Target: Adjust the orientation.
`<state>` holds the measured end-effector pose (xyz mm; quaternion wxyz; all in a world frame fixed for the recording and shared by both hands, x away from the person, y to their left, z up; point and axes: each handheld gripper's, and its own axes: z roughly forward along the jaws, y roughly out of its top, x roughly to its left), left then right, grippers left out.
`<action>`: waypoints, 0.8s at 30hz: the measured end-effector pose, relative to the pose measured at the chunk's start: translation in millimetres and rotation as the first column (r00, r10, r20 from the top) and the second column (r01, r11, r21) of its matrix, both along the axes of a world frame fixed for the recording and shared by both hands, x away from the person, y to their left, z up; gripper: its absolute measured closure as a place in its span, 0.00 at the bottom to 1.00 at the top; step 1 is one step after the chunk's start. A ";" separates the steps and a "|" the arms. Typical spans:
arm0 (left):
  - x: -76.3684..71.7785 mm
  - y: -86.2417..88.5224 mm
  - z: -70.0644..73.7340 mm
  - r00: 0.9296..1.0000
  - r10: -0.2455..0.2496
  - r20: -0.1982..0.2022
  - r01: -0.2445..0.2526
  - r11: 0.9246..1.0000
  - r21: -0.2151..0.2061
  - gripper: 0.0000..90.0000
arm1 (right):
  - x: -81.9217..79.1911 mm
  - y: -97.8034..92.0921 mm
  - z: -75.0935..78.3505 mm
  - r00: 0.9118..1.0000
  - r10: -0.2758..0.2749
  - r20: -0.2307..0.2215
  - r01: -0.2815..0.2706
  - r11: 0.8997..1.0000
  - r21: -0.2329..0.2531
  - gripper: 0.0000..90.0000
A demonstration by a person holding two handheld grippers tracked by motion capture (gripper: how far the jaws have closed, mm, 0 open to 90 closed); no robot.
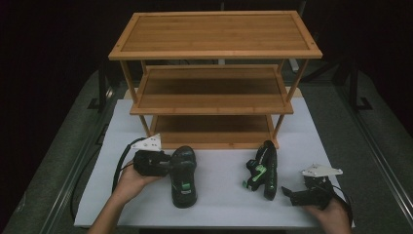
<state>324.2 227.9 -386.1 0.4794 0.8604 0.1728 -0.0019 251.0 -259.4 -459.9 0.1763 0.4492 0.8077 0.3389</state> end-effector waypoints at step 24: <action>15.0 -45.2 -14.8 0.996 -0.084 -0.029 0.086 0.995 0.045 0.48 | -0.1 0.0 -0.1 1.000 0.000 0.001 0.000 1.000 0.001 0.02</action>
